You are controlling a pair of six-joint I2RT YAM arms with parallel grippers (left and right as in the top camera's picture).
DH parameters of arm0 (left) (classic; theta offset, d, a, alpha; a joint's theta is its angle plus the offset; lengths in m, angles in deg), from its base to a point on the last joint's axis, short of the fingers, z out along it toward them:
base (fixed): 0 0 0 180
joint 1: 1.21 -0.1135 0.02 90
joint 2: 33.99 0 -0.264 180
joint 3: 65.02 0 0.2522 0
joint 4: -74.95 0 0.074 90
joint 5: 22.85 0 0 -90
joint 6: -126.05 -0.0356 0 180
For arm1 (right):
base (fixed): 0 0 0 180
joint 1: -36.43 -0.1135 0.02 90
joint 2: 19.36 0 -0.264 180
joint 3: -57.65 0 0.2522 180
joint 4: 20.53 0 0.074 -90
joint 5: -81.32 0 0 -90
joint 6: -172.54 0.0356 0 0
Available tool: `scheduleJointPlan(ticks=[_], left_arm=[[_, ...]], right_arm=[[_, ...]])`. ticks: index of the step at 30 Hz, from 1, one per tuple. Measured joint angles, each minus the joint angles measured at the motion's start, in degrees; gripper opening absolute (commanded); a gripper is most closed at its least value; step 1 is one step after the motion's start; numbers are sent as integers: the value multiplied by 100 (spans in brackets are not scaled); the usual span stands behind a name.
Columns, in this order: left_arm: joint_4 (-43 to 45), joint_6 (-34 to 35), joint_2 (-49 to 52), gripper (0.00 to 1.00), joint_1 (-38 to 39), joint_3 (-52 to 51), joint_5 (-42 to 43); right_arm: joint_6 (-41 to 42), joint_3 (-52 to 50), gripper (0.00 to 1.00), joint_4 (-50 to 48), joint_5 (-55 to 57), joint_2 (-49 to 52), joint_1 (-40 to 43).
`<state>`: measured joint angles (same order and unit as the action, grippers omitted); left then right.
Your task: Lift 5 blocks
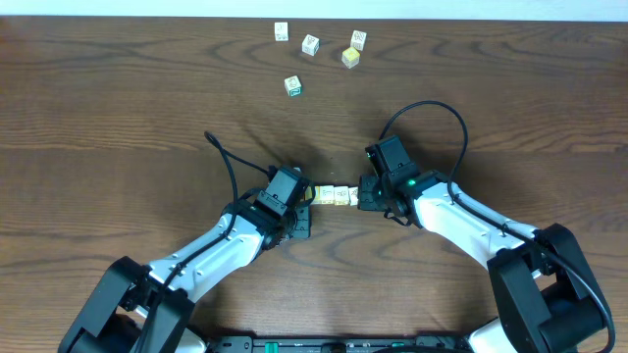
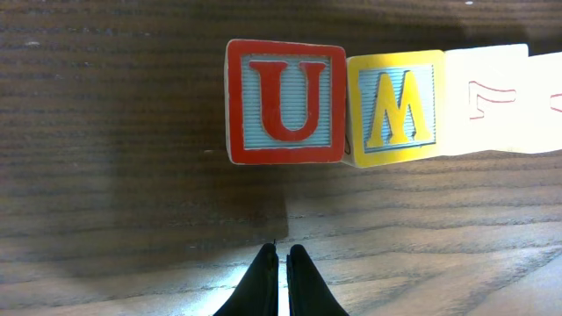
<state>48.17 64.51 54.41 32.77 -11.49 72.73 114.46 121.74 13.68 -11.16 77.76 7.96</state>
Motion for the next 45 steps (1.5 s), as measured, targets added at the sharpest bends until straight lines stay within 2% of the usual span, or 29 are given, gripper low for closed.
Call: scheduleJointPlan(ticks=[30,45], left_arm=[[0,0,0,7,0,0,0],[0,0,0,7,0,0,2]], right_arm=[[13,0,1,24,-310,0,0],[13,-4,1,793,-52,0,-7]])
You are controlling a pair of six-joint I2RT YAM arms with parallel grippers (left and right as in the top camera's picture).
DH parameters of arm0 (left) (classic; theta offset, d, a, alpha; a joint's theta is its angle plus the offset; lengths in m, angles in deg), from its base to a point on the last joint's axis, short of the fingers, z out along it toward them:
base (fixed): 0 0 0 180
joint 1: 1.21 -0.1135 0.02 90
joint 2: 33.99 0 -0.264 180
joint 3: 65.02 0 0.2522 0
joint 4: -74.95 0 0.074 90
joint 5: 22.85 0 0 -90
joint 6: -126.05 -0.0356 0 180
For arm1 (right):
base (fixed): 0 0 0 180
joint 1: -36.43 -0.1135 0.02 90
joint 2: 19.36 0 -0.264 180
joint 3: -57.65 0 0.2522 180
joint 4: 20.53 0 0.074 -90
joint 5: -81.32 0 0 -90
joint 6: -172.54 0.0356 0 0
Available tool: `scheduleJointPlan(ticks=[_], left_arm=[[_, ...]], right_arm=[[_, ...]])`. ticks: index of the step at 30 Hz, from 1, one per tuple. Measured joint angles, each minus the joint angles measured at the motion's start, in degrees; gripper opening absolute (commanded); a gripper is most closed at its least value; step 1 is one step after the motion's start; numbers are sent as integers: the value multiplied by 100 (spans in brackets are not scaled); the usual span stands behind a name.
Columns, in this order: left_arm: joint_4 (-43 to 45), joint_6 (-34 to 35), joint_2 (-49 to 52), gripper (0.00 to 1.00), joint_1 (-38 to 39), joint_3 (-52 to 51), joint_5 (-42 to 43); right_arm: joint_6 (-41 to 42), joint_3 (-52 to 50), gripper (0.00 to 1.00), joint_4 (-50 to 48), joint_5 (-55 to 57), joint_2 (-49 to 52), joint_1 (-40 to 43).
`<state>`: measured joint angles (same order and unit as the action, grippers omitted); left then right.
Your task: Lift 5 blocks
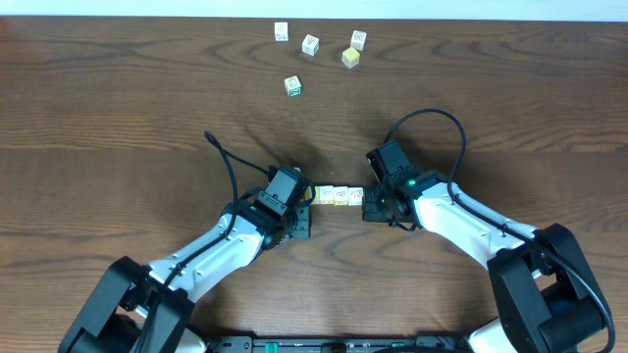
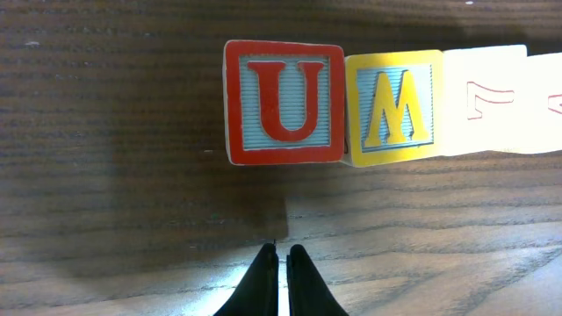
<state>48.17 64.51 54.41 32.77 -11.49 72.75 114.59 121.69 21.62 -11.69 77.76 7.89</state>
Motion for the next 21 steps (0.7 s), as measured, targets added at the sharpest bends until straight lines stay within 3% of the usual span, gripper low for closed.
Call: scheduleJointPlan(ticks=[21], left_arm=[[0,2,0,7,0,0,0]], right_arm=[[2,0,1,-332,-85,0,-636]])
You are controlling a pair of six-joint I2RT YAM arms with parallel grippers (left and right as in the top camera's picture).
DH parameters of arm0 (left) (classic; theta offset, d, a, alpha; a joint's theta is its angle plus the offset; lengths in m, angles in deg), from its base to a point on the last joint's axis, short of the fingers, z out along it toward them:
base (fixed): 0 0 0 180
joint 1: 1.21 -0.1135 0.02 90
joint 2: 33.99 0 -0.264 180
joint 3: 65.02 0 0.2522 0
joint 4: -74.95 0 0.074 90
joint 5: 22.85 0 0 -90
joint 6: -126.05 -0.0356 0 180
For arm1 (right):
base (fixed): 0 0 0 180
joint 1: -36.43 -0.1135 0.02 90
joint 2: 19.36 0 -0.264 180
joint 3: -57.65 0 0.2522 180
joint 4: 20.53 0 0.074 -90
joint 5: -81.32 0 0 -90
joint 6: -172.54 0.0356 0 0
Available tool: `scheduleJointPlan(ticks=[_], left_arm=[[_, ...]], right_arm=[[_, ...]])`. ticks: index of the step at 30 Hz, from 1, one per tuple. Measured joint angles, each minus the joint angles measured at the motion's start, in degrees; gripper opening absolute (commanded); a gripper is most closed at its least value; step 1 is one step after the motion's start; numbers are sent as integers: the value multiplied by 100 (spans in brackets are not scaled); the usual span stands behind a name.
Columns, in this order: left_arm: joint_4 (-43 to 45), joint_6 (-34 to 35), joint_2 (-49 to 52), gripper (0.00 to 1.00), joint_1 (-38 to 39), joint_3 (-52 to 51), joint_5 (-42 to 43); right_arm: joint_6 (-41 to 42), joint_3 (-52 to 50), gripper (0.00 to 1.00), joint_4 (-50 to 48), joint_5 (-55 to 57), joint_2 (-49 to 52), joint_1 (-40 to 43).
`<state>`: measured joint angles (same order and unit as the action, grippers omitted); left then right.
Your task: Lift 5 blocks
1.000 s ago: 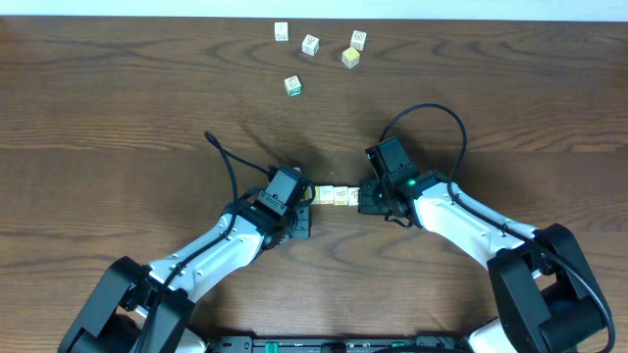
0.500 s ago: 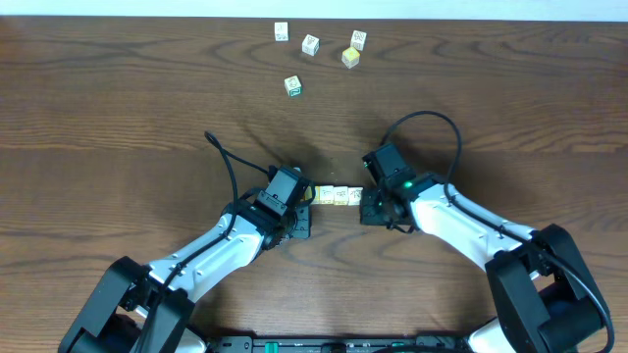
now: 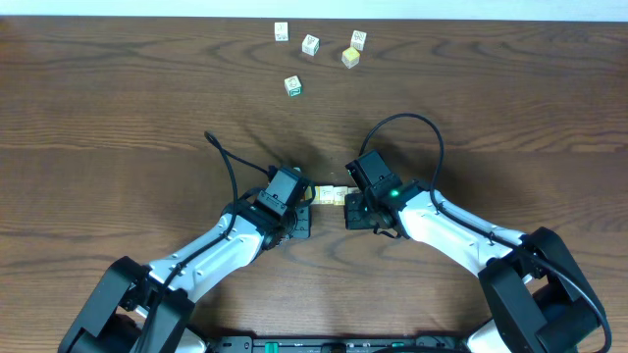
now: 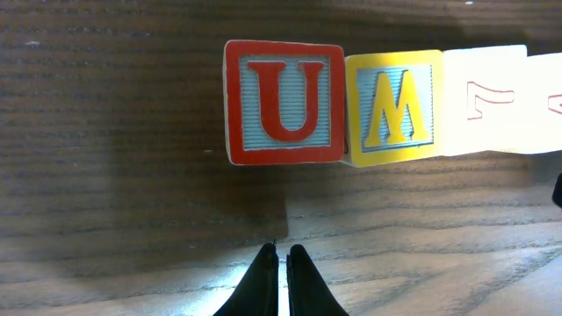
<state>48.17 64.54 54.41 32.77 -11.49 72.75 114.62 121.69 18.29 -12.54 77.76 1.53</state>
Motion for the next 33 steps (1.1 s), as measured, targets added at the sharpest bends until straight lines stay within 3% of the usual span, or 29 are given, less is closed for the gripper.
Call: scheduleJointPlan(ticks=[26,33], left_arm=[[-2,0,0,7,0,0,-2],[-2,0,0,8,0,0,0]], right_arm=[[0,0,1,-225,243,0,0],[2,-2,1,269,404,0,0]])
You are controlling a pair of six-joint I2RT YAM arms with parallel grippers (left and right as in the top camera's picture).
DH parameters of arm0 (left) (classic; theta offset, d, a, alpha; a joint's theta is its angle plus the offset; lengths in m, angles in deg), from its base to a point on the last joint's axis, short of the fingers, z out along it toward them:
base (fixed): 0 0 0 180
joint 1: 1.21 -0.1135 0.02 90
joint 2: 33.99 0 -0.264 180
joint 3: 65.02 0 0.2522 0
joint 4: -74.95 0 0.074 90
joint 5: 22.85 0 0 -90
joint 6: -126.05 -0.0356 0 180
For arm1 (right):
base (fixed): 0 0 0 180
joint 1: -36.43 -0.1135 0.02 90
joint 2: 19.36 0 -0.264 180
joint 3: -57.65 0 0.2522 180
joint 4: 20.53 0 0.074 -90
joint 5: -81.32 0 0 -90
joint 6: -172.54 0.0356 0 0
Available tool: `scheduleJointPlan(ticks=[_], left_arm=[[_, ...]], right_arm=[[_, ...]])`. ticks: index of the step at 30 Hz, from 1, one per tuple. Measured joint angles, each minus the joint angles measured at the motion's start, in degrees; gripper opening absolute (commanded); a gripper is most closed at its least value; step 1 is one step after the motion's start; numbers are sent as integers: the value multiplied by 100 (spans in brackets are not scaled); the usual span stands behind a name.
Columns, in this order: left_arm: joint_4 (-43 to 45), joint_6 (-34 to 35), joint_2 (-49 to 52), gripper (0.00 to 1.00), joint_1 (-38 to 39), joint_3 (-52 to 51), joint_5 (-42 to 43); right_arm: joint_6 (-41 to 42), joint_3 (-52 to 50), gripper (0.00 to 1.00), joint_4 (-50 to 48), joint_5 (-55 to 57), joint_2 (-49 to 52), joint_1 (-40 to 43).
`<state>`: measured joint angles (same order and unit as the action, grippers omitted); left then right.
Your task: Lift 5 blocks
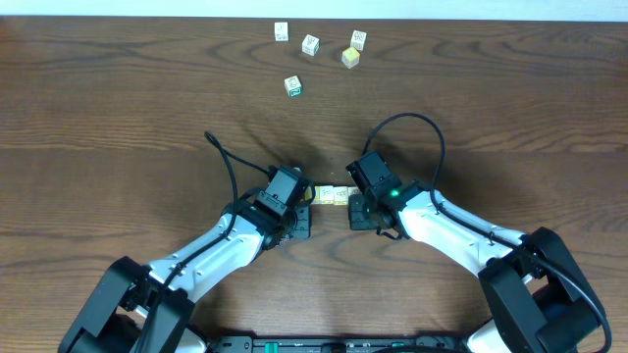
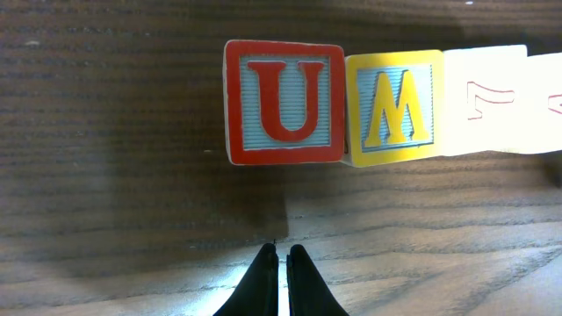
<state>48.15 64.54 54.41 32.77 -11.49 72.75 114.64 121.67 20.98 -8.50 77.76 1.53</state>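
Observation:
A row of letter blocks lies on the table between the two arms [image 1: 332,196]. The left wrist view shows a red U block [image 2: 283,103], a yellow M block [image 2: 392,107], a pale block with a red 7 [image 2: 485,99] and the edge of a fourth [image 2: 555,98]. My left gripper [image 2: 279,254] is shut on nothing, a short way from the U block at the row's left end [image 1: 306,204]. My right gripper [image 1: 355,204] covers the row's right end. Its fingers are hidden under the wrist.
Several loose blocks lie at the far edge of the wooden table [image 1: 118,118]: white ones [image 1: 282,31] [image 1: 310,44] [image 1: 358,39], a yellow one [image 1: 350,58] and a green-marked one [image 1: 292,86]. Cables arch over both wrists.
My right gripper has shifted very slightly to the right at the row's right end. The blocks and my left gripper have not moved.
At first my right gripper stood at the right end of the row, the left shut by the U block. Then the right was a little farther right and the row more exposed. Later the right wrist stood further left, over the row's right end, where it remains.

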Motion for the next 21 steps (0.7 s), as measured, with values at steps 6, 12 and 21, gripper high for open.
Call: scheduleJointPlan(ticks=[6,12,21], left_arm=[[2,0,0,7,0,0,-2],[-4,22,0,7,0,0,0],[-417,66,-619,7,0,0,7]], right_arm=[[184,0,1,210,262,0,42],[330,0,1,13,284,0,426],[350,0,1,-57,232,0,616]])
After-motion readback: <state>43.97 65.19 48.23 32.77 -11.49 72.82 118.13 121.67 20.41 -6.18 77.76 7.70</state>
